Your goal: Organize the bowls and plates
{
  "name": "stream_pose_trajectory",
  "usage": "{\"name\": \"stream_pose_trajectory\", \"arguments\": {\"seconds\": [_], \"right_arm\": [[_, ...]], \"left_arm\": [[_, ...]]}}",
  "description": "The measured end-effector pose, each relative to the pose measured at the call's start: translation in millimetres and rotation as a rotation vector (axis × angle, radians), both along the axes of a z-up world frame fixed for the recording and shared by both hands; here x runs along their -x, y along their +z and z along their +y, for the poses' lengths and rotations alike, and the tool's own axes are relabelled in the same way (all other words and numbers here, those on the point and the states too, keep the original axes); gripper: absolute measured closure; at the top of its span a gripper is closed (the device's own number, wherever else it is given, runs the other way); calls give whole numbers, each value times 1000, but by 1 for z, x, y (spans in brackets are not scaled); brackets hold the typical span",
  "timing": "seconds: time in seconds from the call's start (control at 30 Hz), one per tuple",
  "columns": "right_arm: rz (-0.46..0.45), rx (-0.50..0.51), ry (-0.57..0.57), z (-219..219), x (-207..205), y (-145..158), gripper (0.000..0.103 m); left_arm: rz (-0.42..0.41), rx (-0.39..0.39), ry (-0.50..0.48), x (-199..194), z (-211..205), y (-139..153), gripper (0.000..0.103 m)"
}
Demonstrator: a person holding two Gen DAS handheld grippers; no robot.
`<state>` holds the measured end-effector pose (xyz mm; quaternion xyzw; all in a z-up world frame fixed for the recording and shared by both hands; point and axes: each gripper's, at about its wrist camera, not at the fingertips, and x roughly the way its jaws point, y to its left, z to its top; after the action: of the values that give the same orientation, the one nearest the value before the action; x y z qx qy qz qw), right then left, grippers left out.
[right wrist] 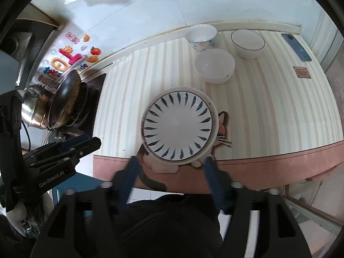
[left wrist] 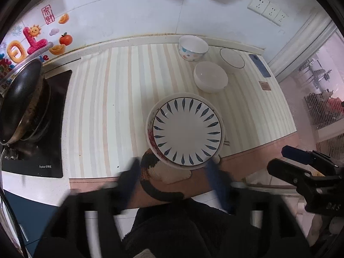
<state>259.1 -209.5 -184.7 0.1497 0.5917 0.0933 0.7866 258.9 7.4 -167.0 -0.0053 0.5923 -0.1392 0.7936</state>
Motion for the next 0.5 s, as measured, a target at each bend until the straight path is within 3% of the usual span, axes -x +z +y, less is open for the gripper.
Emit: {"name": "stream_pose_trajectory", "arguments": {"seconds": [0.23,0.5], "right_arm": [[-4,14,6,11,23,22,26],[2,-26,-25,-9,22,17,19]], "left_arm": [[-7,49,-6,17,2,14,31],[-24,34,-2,14,-18,15,31]]}}
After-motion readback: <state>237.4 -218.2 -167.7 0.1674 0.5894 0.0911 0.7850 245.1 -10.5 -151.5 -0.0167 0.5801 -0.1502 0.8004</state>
